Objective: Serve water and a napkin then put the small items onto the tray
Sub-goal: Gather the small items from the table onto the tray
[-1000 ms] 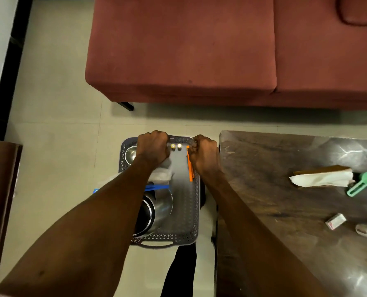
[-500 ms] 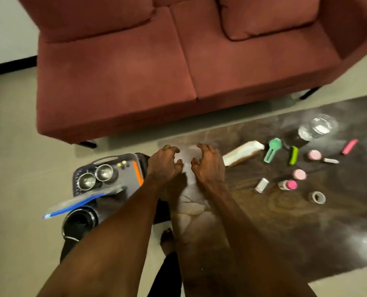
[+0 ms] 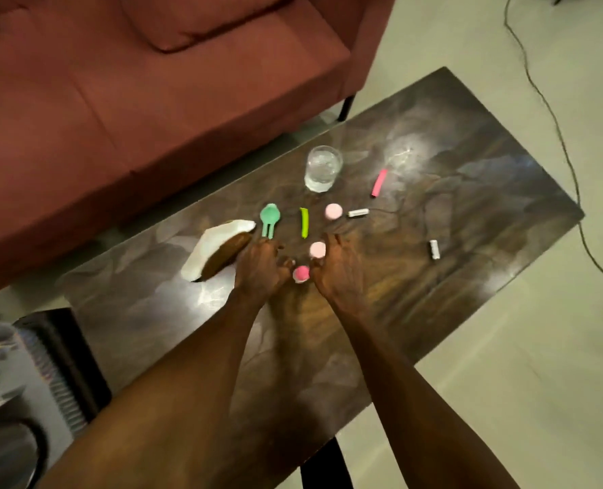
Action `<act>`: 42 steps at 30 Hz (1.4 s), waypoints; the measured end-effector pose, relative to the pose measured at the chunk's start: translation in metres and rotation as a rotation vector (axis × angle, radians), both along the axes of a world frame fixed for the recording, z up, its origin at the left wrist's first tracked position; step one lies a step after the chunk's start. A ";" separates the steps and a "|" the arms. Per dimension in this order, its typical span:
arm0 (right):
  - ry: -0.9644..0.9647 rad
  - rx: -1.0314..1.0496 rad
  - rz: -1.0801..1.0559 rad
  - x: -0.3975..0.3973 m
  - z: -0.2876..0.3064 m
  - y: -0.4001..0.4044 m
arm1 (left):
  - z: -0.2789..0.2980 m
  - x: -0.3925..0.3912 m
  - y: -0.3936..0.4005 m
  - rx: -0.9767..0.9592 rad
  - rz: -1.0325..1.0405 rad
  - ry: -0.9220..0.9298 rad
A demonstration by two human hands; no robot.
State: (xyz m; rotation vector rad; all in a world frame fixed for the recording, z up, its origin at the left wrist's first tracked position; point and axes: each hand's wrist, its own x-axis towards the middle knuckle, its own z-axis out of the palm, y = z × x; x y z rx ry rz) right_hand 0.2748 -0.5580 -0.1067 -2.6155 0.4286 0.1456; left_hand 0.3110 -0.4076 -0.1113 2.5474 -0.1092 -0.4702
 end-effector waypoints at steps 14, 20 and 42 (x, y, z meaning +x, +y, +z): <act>0.038 -0.117 -0.392 -0.012 -0.078 -0.230 | -0.078 0.073 -0.187 0.115 -0.171 -0.072; 0.014 -0.053 -0.442 -0.013 -0.110 -0.250 | -0.092 0.092 -0.204 0.261 -0.308 -0.110; -0.354 0.508 -0.401 0.042 -0.059 -0.094 | -0.039 0.091 -0.072 0.033 -0.221 -0.285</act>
